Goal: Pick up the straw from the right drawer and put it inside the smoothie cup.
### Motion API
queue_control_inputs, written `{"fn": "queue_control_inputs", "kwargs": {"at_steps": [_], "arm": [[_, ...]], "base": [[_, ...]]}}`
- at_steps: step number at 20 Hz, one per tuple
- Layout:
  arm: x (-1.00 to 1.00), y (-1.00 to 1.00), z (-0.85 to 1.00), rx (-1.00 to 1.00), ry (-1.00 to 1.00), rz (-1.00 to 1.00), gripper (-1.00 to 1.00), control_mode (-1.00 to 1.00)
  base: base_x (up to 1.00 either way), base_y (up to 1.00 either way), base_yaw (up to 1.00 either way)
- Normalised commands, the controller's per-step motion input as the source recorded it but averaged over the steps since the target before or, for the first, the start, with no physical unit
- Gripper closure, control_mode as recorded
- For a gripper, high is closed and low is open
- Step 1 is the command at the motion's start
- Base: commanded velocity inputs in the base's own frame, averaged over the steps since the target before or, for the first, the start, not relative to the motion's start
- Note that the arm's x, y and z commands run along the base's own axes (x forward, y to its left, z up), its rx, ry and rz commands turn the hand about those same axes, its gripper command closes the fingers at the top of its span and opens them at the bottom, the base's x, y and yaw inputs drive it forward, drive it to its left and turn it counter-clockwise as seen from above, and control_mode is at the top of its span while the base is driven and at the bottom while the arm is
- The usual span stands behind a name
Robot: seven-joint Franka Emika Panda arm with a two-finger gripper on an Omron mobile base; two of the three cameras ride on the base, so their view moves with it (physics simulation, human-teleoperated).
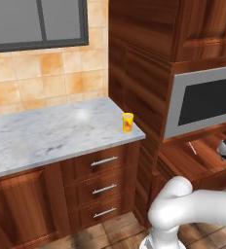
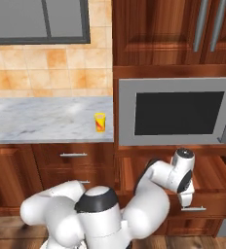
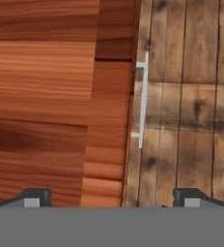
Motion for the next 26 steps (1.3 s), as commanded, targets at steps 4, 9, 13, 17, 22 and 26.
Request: {"fn": "queue_control_inputs", "kwargs": {"at_steps": [4, 9, 13, 17, 22, 26], "arm": [[0.16, 0.0, -0.3, 0.0, 0.0, 0.0, -1.0, -1.0], [0.02, -0.02, -0.33, 0.0, 0.02, 0.0, -1.0, -1.0], [-0.04, 0.0, -0.1, -0.01, 0.04, 0.0, -1.0, -1.0], [-0.62, 0.0, -0.02, 0.0, 0.01, 0.0, -1.0, -1.0], [-0.97, 0.0, -0.09, 0.0, 0.09, -0.02, -1.0, -1.0], [-1.0, 0.0, -0.08, 0.0, 0.11, -0.06, -1.0, -1.0]], "base": [[0.0, 0.0, 0.0], [0.0, 0.0, 0.0], [0.0, 0.0, 0.0], [0.0, 0.0, 0.0], [0.0, 0.0, 0.0], [0.0, 0.0, 0.0]]}}
